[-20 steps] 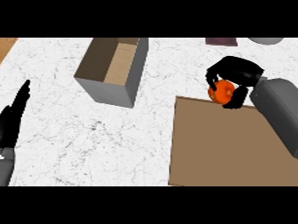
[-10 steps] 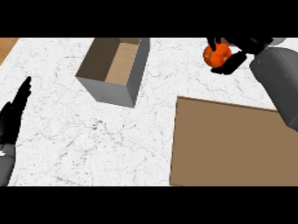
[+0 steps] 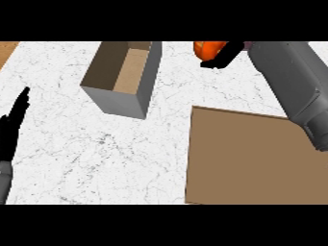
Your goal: Pick the squash from the tray and place it in the cardboard box
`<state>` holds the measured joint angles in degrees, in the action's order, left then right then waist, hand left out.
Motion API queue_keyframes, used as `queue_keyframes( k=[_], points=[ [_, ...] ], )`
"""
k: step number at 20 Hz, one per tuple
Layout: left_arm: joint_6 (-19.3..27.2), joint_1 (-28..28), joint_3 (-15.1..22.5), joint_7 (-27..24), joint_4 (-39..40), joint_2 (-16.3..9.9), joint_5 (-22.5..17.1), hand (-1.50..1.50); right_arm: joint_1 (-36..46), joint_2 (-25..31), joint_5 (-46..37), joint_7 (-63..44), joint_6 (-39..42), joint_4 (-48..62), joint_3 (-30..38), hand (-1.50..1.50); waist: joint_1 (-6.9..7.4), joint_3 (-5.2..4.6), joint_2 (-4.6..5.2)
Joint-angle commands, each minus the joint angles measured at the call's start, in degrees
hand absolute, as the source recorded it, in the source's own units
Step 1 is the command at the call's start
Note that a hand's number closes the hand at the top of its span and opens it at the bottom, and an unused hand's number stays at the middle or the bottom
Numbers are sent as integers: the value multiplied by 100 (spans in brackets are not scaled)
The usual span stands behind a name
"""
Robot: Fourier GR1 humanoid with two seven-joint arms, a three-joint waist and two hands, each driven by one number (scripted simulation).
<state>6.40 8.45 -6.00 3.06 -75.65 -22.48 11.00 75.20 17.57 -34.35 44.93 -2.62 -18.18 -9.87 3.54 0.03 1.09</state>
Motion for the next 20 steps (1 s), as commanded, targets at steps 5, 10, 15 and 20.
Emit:
queue_keyframes(
  k=[5, 10, 15, 20],
  points=[
    [78, 138, -96, 81, 217, 37, 68, 0, 885, -685, 427, -503, 811, 490, 493, 150, -87, -7, -12],
    [-122, 79, -12, 95, -113, -51, 50, 0, 1428, -1188, 607, -1291, 688, 835, 773, 150, 102, -9, 30],
    [-18, 109, 57, 28, -36, 147, 97, 0, 1555, -1628, 685, -1634, 568, 1036, 899, 150, 158, -13, 70],
    [-107, 410, 73, 139, -46, 44, 146, 0, 1707, -1749, 751, -1941, 586, 1169, 812, 150, 321, -20, 99]
  ],
)
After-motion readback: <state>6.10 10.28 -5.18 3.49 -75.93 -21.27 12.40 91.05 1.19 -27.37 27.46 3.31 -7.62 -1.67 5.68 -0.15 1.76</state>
